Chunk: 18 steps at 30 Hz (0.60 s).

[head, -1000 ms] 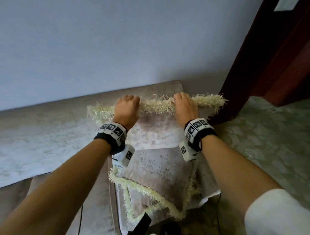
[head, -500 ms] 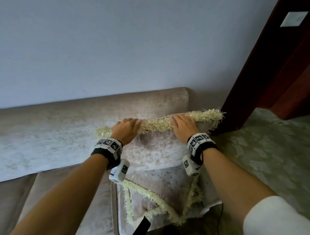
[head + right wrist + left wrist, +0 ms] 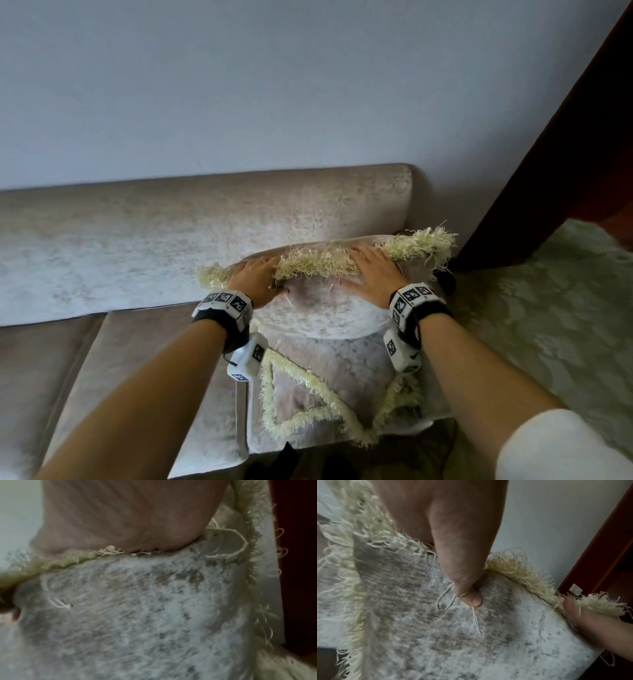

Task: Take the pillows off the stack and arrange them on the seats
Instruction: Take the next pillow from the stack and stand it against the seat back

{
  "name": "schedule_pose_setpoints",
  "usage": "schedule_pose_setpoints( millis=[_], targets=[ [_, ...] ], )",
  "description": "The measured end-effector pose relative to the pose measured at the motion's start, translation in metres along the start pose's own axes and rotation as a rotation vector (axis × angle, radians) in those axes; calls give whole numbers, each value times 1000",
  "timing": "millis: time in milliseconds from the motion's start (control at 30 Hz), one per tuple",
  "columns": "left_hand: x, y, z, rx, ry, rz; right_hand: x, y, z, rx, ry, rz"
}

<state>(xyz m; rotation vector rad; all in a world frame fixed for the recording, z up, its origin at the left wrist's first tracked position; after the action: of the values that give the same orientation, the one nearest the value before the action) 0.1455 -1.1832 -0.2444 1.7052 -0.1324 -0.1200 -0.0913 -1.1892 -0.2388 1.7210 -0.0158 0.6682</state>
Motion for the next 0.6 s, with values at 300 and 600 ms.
schedule_pose_setpoints(
  millis=[300,600],
  targets=[
    [0,-23,1,27,9,-51,-2,1,-1,11,87,77],
    [11,-16,4,16,-27,-69,7,28,-16,-126,-11,382]
  ],
)
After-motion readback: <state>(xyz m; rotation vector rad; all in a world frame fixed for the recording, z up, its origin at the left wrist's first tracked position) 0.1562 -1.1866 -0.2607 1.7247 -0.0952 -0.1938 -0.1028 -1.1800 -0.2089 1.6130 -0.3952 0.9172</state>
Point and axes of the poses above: each hand's wrist, its own z-axis towards the middle knuckle, its own y-axis out of the back of the hand, x = y × z, the point moved 8 cm from there along z, towards the middle knuckle, and after that the axes turned 11 degrees about z, right-handed, at the moved point
